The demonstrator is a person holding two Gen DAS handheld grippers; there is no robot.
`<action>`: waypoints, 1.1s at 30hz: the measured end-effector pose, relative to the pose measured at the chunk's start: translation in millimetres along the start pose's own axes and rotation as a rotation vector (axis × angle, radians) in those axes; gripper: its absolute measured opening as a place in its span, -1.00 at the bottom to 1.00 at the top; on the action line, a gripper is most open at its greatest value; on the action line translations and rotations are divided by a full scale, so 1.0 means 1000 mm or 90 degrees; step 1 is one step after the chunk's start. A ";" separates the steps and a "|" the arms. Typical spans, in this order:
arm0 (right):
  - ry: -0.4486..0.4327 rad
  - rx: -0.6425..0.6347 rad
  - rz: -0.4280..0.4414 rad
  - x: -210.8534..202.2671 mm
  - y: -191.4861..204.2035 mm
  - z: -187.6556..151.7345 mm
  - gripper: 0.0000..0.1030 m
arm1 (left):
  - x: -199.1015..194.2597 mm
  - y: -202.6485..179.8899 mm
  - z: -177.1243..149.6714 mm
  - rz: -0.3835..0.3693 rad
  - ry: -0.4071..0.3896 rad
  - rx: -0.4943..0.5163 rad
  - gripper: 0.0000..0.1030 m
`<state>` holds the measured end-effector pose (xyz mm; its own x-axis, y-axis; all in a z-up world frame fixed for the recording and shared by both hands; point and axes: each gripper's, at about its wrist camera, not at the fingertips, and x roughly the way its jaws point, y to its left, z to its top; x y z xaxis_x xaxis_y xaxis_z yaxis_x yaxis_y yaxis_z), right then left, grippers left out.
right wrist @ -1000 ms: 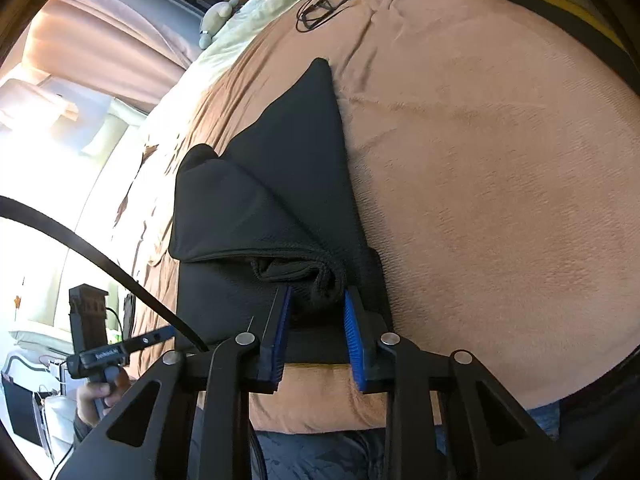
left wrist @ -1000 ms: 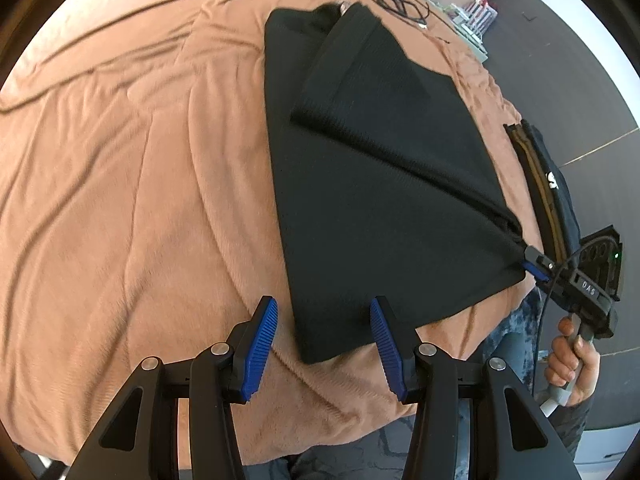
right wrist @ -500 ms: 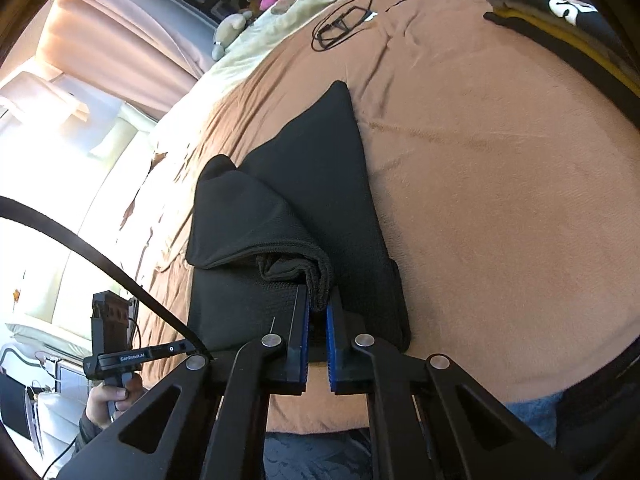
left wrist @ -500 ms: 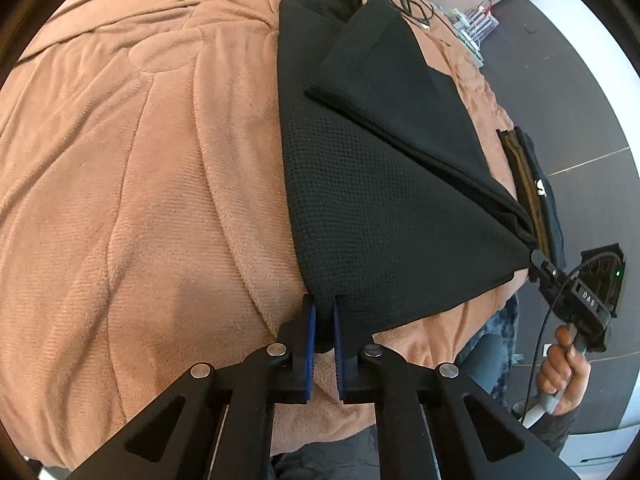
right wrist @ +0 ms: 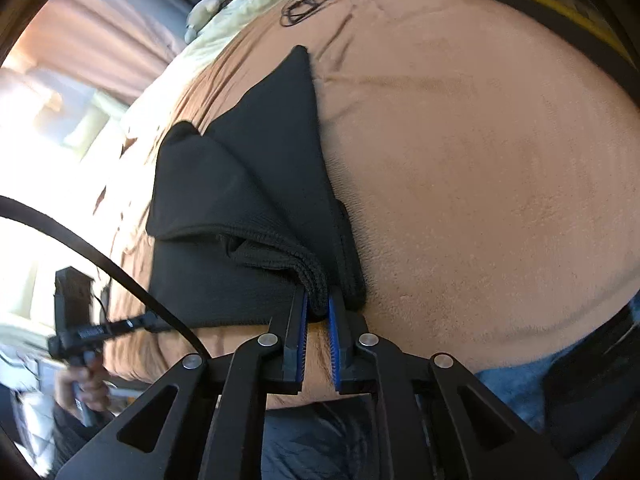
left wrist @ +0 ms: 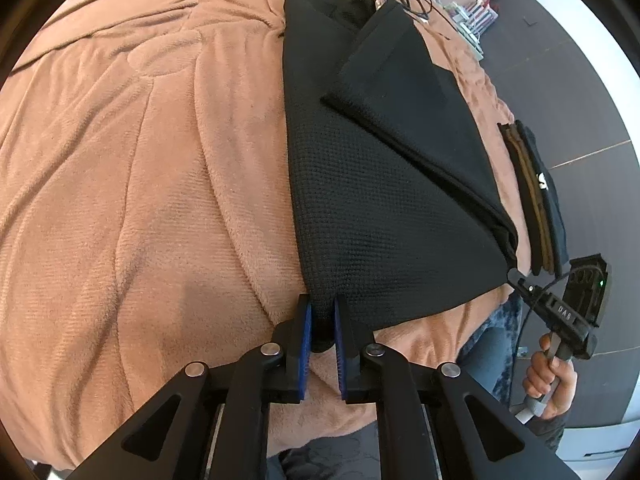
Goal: Fold small clothes
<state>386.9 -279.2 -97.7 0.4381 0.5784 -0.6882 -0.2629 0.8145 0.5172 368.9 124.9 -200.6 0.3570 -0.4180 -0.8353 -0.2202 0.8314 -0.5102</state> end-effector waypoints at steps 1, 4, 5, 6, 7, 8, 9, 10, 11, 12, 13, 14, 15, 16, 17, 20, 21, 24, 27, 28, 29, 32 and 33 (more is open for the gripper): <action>-0.002 -0.025 -0.017 -0.004 0.007 0.001 -0.72 | -0.004 -0.001 0.002 -0.001 -0.004 0.006 -0.72; -0.016 -0.084 -0.049 -0.017 0.030 0.007 0.06 | -0.018 -0.004 0.005 0.017 -0.049 0.033 -0.27; -0.028 -0.106 -0.062 -0.022 0.039 0.010 0.25 | -0.023 -0.004 0.007 0.018 -0.065 0.036 -0.23; -0.037 -0.121 -0.070 -0.024 0.046 0.011 0.26 | -0.026 -0.005 0.009 0.015 -0.076 0.035 -0.22; -0.042 -0.137 -0.075 -0.026 0.054 0.015 0.26 | -0.028 -0.003 0.011 0.009 -0.082 0.031 -0.22; -0.042 -0.151 -0.077 -0.026 0.063 0.019 0.26 | -0.029 -0.002 0.013 0.004 -0.085 0.027 -0.22; -0.041 -0.162 -0.078 -0.025 0.068 0.021 0.26 | -0.029 0.000 0.015 -0.001 -0.086 0.023 -0.22; -0.042 -0.178 -0.080 -0.023 0.077 0.023 0.26 | -0.030 0.002 0.015 -0.004 -0.088 0.020 -0.22; -0.041 -0.192 -0.082 -0.020 0.085 0.025 0.26 | -0.030 0.004 0.016 -0.005 -0.089 0.018 -0.22; -0.038 -0.214 -0.083 -0.015 0.098 0.027 0.26 | -0.031 0.007 0.016 -0.005 -0.091 0.015 -0.22; -0.036 -0.228 -0.081 -0.013 0.103 0.029 0.25 | -0.032 0.011 0.016 -0.007 -0.093 0.011 -0.22; -0.033 -0.244 -0.081 -0.009 0.111 0.029 0.25 | -0.034 0.014 0.015 -0.010 -0.095 0.007 -0.22; -0.030 -0.260 -0.082 -0.004 0.119 0.029 0.25 | -0.035 0.018 0.015 -0.013 -0.097 0.003 -0.22; -0.025 -0.276 -0.083 0.001 0.128 0.030 0.25 | -0.037 0.022 0.014 -0.017 -0.099 -0.003 -0.22; -0.021 -0.288 -0.083 0.007 0.134 0.031 0.25 | -0.039 0.024 0.014 -0.017 -0.101 -0.007 -0.22; -0.011 -0.332 -0.072 0.025 0.159 0.032 0.20 | -0.047 0.035 0.012 -0.020 -0.110 -0.016 -0.22; -0.007 -0.345 -0.069 0.029 0.164 0.032 0.12 | -0.049 0.038 0.012 -0.021 -0.111 -0.018 -0.22; 0.015 -0.387 -0.061 0.050 0.181 0.034 -0.08 | -0.056 0.051 0.011 -0.022 -0.119 -0.032 -0.22; 0.032 -0.436 -0.063 0.072 0.204 0.035 -0.17 | -0.064 0.063 0.010 -0.024 -0.128 -0.044 -0.23; 0.037 -0.451 -0.066 0.080 0.211 0.035 -0.19 | -0.066 0.067 0.010 -0.023 -0.130 -0.048 -0.23; 0.041 -0.461 -0.067 0.085 0.215 0.036 -0.19 | -0.067 0.071 0.009 -0.023 -0.131 -0.051 -0.23; 0.053 -0.490 -0.066 0.110 0.231 0.043 -0.19 | -0.070 0.082 0.006 -0.023 -0.135 -0.066 -0.23; 0.060 -0.501 -0.066 0.118 0.236 0.043 -0.19 | -0.070 0.086 0.005 -0.023 -0.135 -0.071 -0.23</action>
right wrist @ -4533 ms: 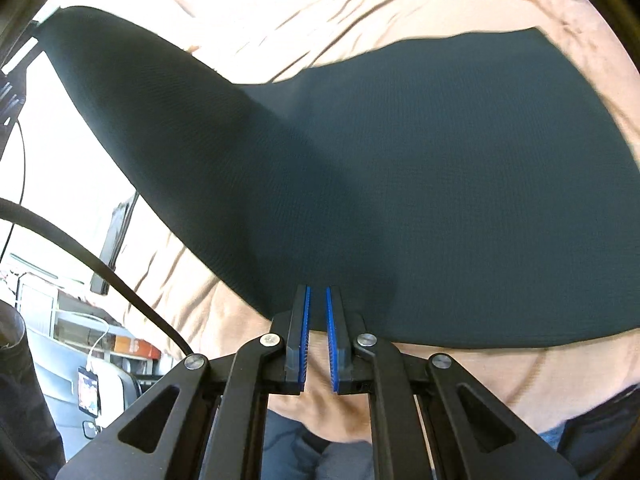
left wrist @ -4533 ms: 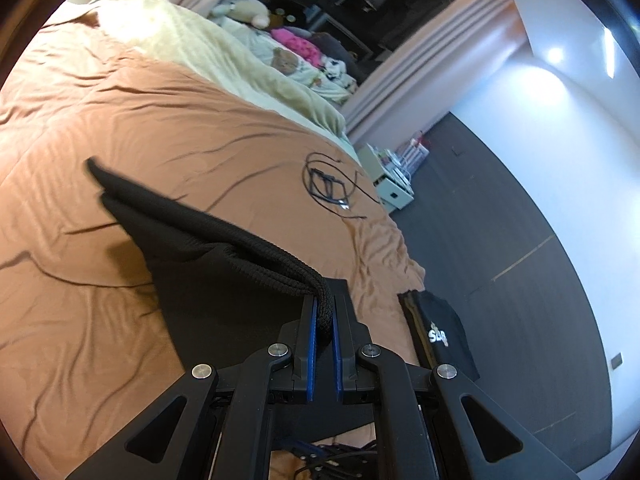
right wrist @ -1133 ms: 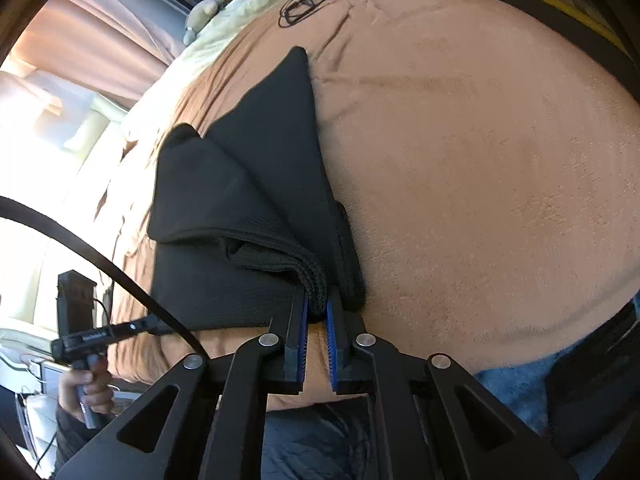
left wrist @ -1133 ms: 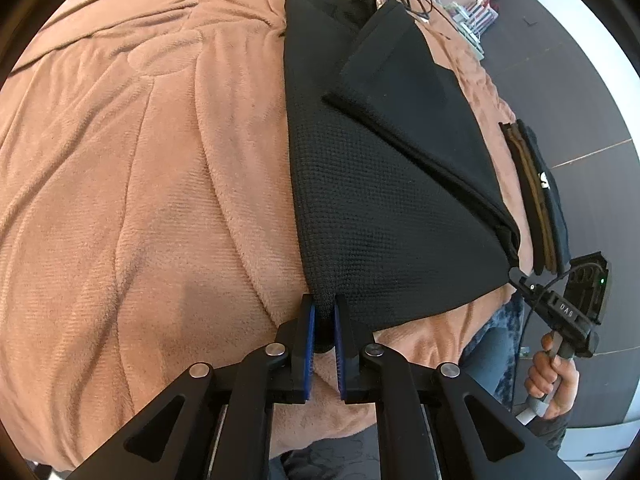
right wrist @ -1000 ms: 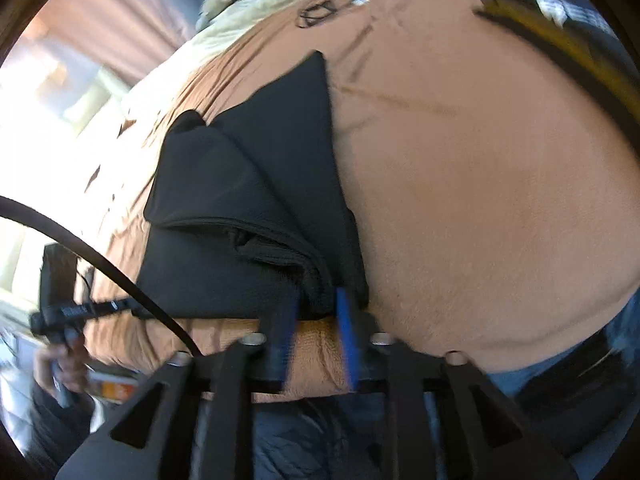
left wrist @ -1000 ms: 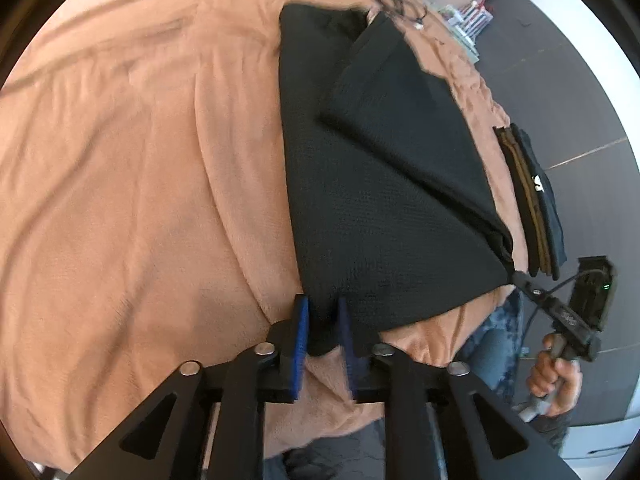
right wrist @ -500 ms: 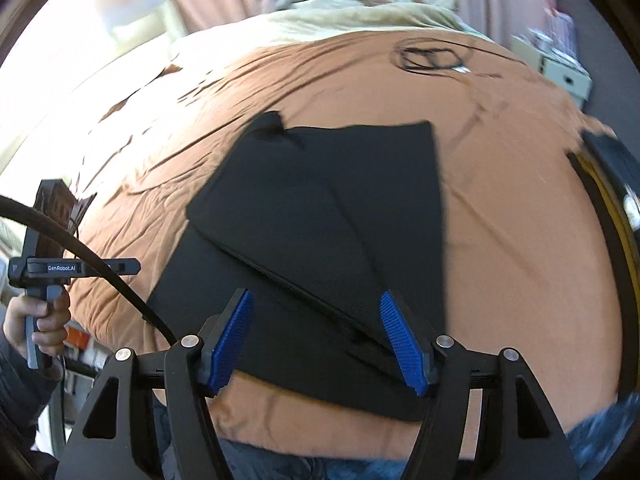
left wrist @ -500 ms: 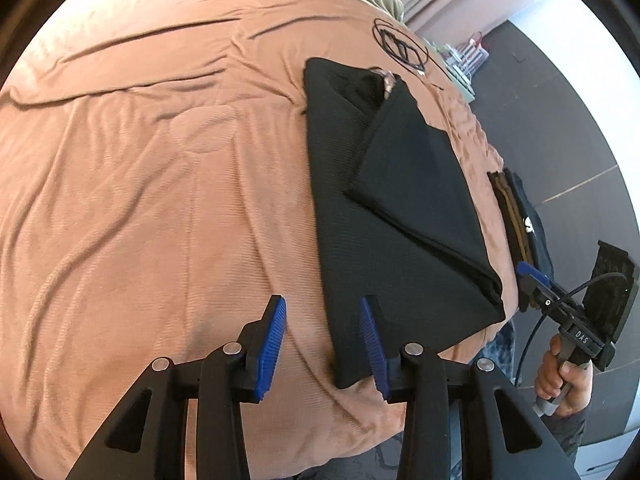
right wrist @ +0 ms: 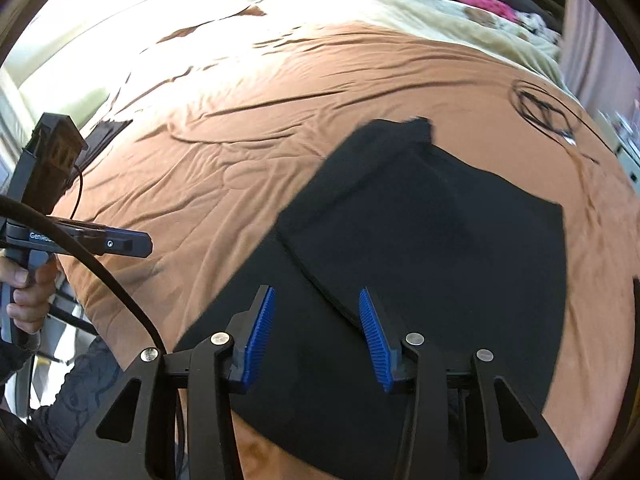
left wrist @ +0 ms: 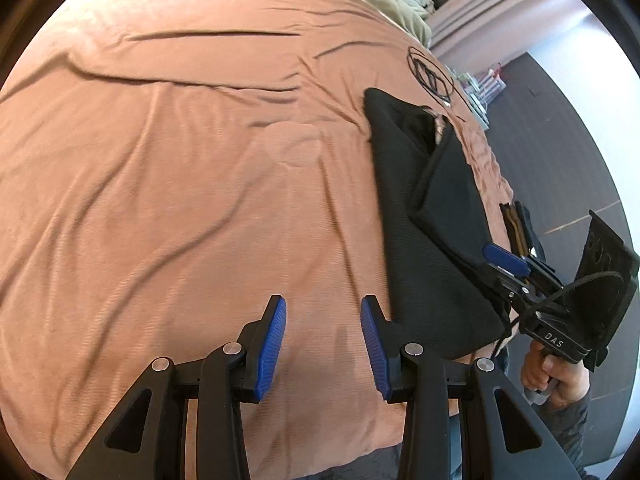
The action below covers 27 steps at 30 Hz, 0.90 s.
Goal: Fold small clothes
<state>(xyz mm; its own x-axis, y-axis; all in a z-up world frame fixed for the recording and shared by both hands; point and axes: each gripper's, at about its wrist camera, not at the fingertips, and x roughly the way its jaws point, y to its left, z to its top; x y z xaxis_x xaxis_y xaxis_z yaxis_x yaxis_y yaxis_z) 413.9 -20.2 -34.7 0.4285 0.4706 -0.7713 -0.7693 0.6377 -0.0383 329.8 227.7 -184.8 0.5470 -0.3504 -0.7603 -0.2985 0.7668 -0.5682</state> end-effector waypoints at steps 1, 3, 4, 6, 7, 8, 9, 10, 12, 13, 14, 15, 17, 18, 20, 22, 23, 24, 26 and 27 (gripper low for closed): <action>0.004 -0.007 0.000 0.006 0.003 0.003 -0.19 | -0.001 0.005 0.000 0.001 -0.001 -0.006 -0.23; 0.016 -0.025 -0.003 0.017 0.009 0.010 -0.19 | -0.003 0.013 -0.001 0.004 -0.003 -0.016 -0.23; 0.021 -0.033 -0.003 0.023 0.012 0.012 -0.19 | -0.004 0.018 -0.001 0.005 -0.004 -0.022 -0.23; 0.034 -0.049 0.000 0.036 0.016 0.018 -0.19 | -0.005 0.025 -0.001 0.007 -0.006 -0.033 -0.23; 0.038 -0.054 0.000 0.040 0.019 0.019 -0.19 | -0.007 0.030 -0.001 0.009 -0.008 -0.039 -0.23; 0.042 -0.061 0.001 0.047 0.020 0.022 -0.19 | -0.007 0.032 -0.001 0.010 -0.008 -0.042 -0.23; 0.047 -0.067 -0.001 0.053 0.021 0.024 -0.19 | -0.008 0.034 -0.001 0.012 -0.009 -0.044 -0.23; 0.050 -0.071 -0.007 0.060 0.022 0.027 -0.19 | -0.008 0.036 -0.001 0.013 -0.009 -0.047 -0.23; 0.054 -0.088 -0.023 0.070 0.023 0.028 -0.26 | -0.008 0.038 0.000 0.015 -0.009 -0.050 -0.23; 0.056 -0.099 -0.031 0.074 0.024 0.029 -0.30 | -0.008 0.038 0.001 0.016 -0.008 -0.050 -0.23; 0.059 -0.110 -0.041 0.078 0.025 0.030 -0.42 | -0.008 0.037 0.001 0.016 -0.008 -0.050 -0.23; 0.059 -0.117 -0.047 0.080 0.026 0.030 -0.59 | -0.007 0.037 0.002 0.017 -0.007 -0.050 -0.23; 0.061 -0.121 -0.052 0.078 0.024 0.034 -0.92 | -0.006 0.034 0.003 0.016 -0.006 -0.049 -0.23; 0.060 -0.113 -0.042 0.074 0.021 0.036 -0.94 | -0.005 0.032 0.004 0.016 -0.005 -0.048 -0.23; 0.046 -0.100 -0.021 0.065 0.015 0.041 -0.95 | -0.004 0.027 0.006 0.015 -0.006 -0.043 -0.23; 0.039 -0.095 -0.016 0.057 0.010 0.045 -0.95 | -0.003 0.021 0.008 0.014 -0.007 -0.037 -0.23; 0.035 -0.089 -0.008 0.052 0.007 0.047 -0.95 | -0.002 0.018 0.010 0.013 -0.007 -0.035 -0.23; 0.031 -0.085 0.000 0.048 0.004 0.048 -0.95 | -0.001 0.015 0.011 0.012 -0.007 -0.033 -0.23; 0.021 -0.082 0.004 0.039 0.000 0.051 -0.95 | 0.002 0.008 0.014 0.013 -0.006 -0.026 -0.23; 0.017 -0.080 0.005 0.033 -0.003 0.051 -0.95 | 0.003 0.004 0.015 0.013 -0.006 -0.024 -0.23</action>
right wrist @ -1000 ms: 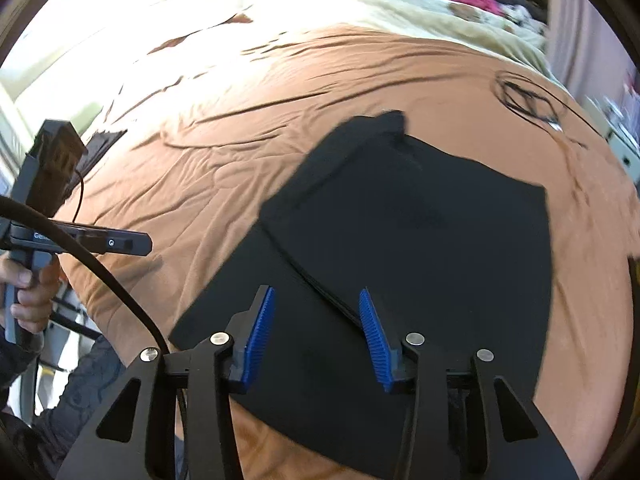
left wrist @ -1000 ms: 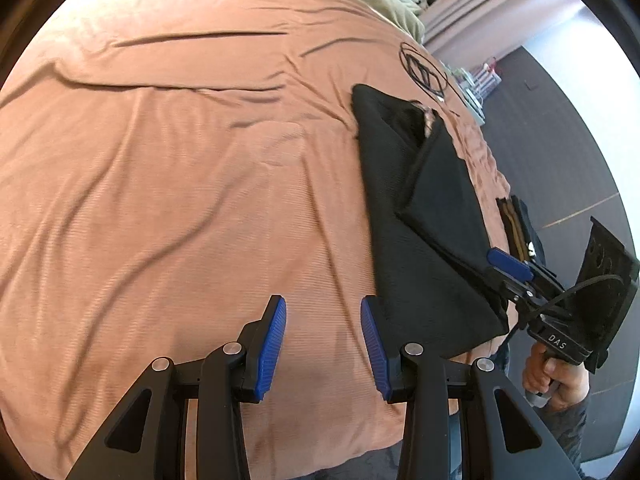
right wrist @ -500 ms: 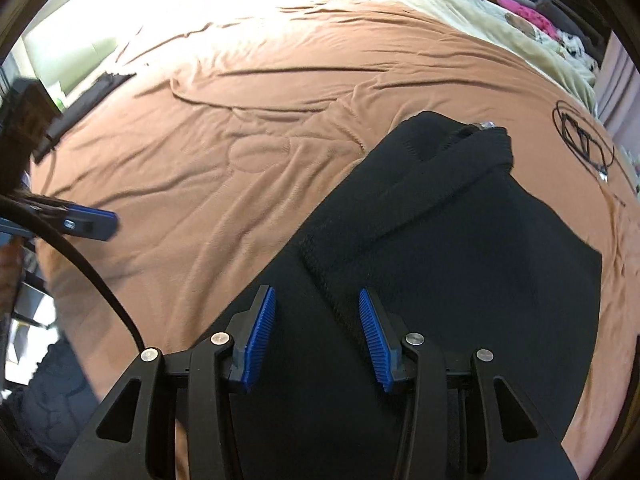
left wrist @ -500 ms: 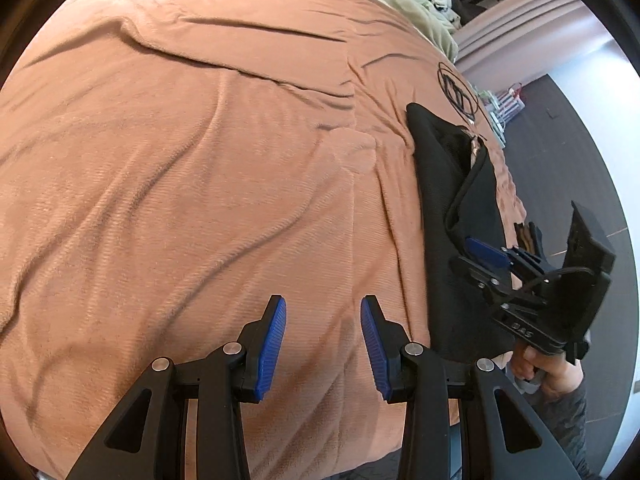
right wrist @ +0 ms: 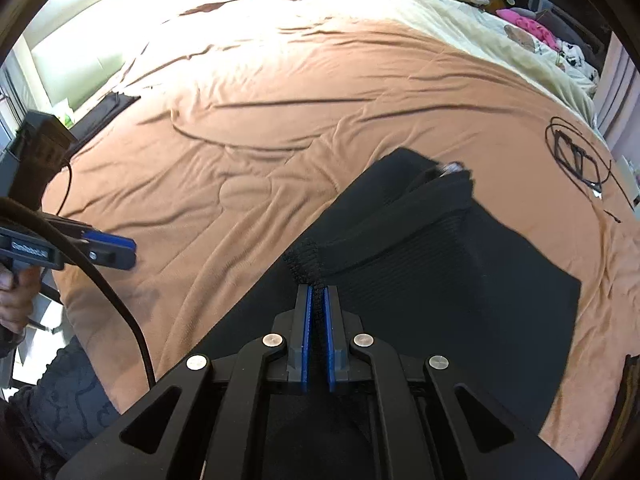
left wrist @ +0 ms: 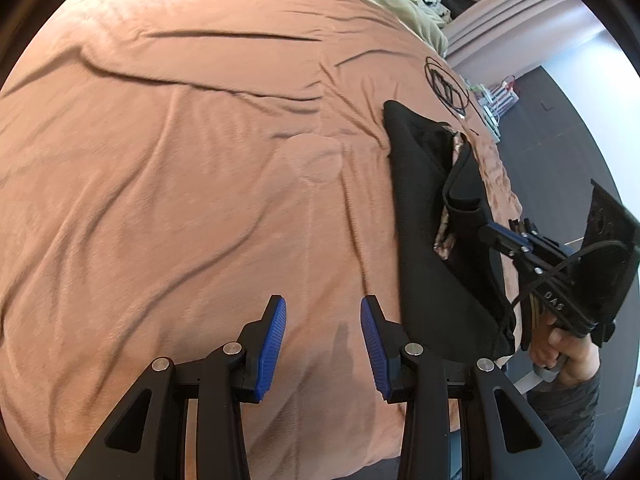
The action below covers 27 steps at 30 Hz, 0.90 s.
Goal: Fold small clothes
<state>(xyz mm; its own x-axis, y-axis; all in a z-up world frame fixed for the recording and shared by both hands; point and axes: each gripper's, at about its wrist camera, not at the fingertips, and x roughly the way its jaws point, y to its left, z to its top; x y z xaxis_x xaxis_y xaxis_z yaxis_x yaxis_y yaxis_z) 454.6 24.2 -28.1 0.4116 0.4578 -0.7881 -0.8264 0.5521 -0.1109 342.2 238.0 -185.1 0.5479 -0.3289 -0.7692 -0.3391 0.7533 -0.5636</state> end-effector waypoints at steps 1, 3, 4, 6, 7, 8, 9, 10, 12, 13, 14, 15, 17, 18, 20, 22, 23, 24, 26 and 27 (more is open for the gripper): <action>-0.006 0.004 0.003 -0.005 -0.004 0.000 -0.96 | 0.002 -0.004 0.001 0.000 0.001 0.002 -0.23; -0.017 0.012 0.004 -0.015 -0.011 -0.001 -0.96 | 0.006 -0.011 0.003 0.002 0.004 0.008 -0.23; -0.021 0.015 0.003 -0.020 -0.014 -0.002 -0.96 | 0.008 -0.015 0.005 0.003 0.006 0.012 -0.23; -0.029 0.024 0.000 -0.028 -0.022 -0.003 -0.96 | 0.011 -0.022 0.006 0.005 0.008 0.019 -0.23; -0.033 0.029 -0.002 -0.032 -0.027 -0.003 -0.96 | 0.013 -0.025 0.008 0.006 0.009 0.022 -0.22; -0.037 0.035 -0.004 -0.036 -0.032 -0.003 -0.96 | 0.014 -0.028 0.008 0.007 0.010 0.024 -0.23; -0.043 0.040 -0.008 -0.041 -0.038 -0.003 -0.96 | 0.017 -0.032 0.010 0.007 0.010 0.026 -0.23; -0.048 0.045 -0.012 -0.045 -0.041 -0.004 -0.96 | 0.019 -0.034 0.010 0.008 0.011 0.028 -0.23; -0.061 0.059 -0.019 -0.056 -0.054 -0.003 -0.96 | 0.025 -0.040 0.012 0.009 0.014 0.030 -0.23; -0.065 0.063 -0.023 -0.060 -0.057 -0.004 -0.96 | 0.027 -0.043 0.013 0.008 0.016 0.031 -0.22; -0.071 0.069 -0.028 -0.064 -0.063 -0.004 -0.96 | 0.030 -0.047 0.014 0.008 0.019 0.034 -0.22; -0.075 0.073 -0.033 -0.069 -0.066 -0.004 -0.97 | 0.034 -0.050 0.014 0.009 0.022 0.037 -0.22; -0.086 0.084 -0.045 -0.078 -0.075 -0.004 -0.97 | 0.042 -0.057 0.016 0.012 0.029 0.041 -0.23; -0.094 0.091 -0.052 -0.084 -0.082 -0.004 -0.97 | 0.044 -0.059 0.016 0.013 0.031 0.043 -0.23; -0.103 0.103 -0.060 -0.089 -0.090 -0.003 -0.97 | 0.051 -0.064 0.017 0.018 0.035 0.048 -0.22; -0.111 0.115 -0.071 -0.092 -0.100 -0.003 -0.97 | 0.056 -0.068 0.019 0.024 0.040 0.052 -0.22; -0.114 0.122 -0.076 -0.093 -0.106 -0.003 -0.97 | 0.058 -0.069 0.020 0.026 0.041 0.054 -0.22; -0.116 0.130 -0.081 -0.093 -0.111 -0.004 -0.97 | 0.060 -0.071 0.021 0.031 0.042 0.057 -0.22; -0.117 0.141 -0.088 -0.090 -0.119 -0.006 -0.97 | 0.062 -0.072 0.022 0.035 0.045 0.063 -0.22; -0.117 0.151 -0.094 -0.089 -0.126 -0.008 -0.97 | 0.063 -0.073 0.023 0.038 0.046 0.065 -0.22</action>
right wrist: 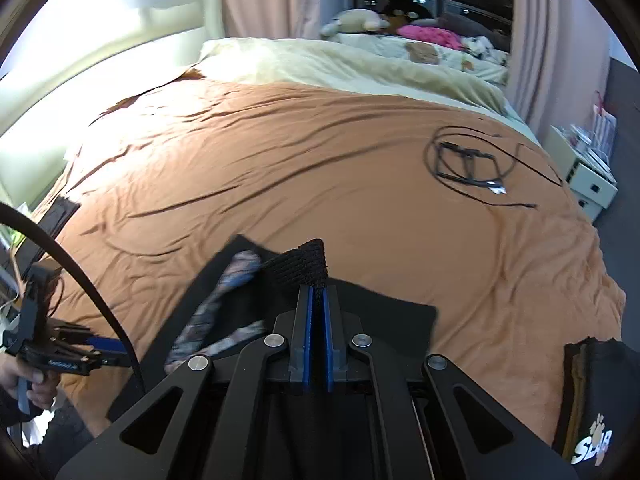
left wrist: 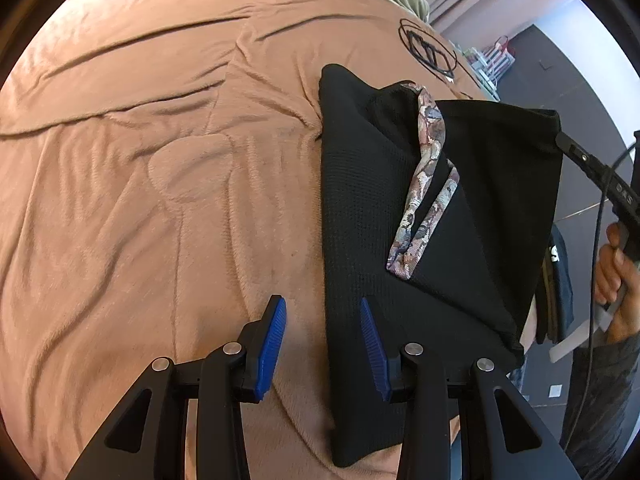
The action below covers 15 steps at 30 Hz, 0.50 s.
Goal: Fold small clothes
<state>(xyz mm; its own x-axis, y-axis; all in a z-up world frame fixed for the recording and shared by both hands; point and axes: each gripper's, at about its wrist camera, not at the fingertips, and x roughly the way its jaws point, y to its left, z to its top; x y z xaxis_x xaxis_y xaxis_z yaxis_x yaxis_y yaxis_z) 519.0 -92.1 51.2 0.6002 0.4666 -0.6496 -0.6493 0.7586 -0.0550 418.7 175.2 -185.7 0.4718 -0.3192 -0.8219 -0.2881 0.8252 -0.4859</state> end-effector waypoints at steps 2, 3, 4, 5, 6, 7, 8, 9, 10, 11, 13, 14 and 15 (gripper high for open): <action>0.003 0.017 -0.004 0.007 -0.010 0.001 -0.97 | 0.002 0.000 0.001 0.005 0.003 0.002 -0.22; 0.005 0.029 -0.005 0.010 -0.015 0.000 -0.98 | 0.004 0.000 0.001 0.008 0.004 0.002 -0.22; 0.006 0.039 -0.007 0.013 -0.020 0.000 -0.98 | 0.005 0.000 0.002 0.010 0.006 0.003 -0.22; 0.008 0.051 -0.010 0.017 -0.027 -0.001 -0.98 | 0.006 -0.001 0.003 0.012 0.007 0.003 -0.22; 0.009 0.060 -0.011 0.021 -0.031 -0.001 -0.98 | 0.007 0.000 0.003 0.014 0.008 0.004 -0.23; 0.012 0.071 -0.013 0.026 -0.037 0.000 -0.98 | 0.009 0.000 0.004 0.015 0.009 0.004 -0.22; 0.014 0.083 -0.016 0.031 -0.041 -0.001 -0.98 | 0.010 -0.001 0.004 0.016 0.011 0.004 -0.22; 0.018 0.096 -0.021 0.037 -0.046 -0.002 -0.98 | 0.011 -0.001 0.004 0.017 0.012 0.004 -0.22; 0.025 0.110 -0.043 0.044 -0.051 -0.003 -0.97 | 0.013 -0.001 0.004 0.019 0.013 0.004 -0.22; 0.038 0.115 -0.074 0.051 -0.056 -0.001 -0.96 | 0.015 -0.001 0.004 0.020 0.015 0.004 -0.22; 0.073 0.144 -0.127 0.067 -0.064 -0.005 -0.94 | 0.018 -0.001 0.004 0.021 0.018 0.002 -0.22; 0.082 0.164 -0.130 0.070 -0.067 -0.007 -0.93 | 0.019 -0.002 0.005 0.021 0.017 0.002 -0.22; 0.086 0.184 -0.125 0.070 -0.069 -0.010 -0.90 | 0.019 -0.002 0.005 0.020 0.016 0.003 -0.22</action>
<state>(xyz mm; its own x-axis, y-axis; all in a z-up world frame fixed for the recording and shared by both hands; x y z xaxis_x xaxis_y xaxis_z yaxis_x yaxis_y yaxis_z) 600.8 -116.1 1.5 0.6203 0.2505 -0.7433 -0.3586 0.9334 0.0153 432.4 169.6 -198.5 0.4416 -0.3052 -0.8437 -0.2976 0.8373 -0.4587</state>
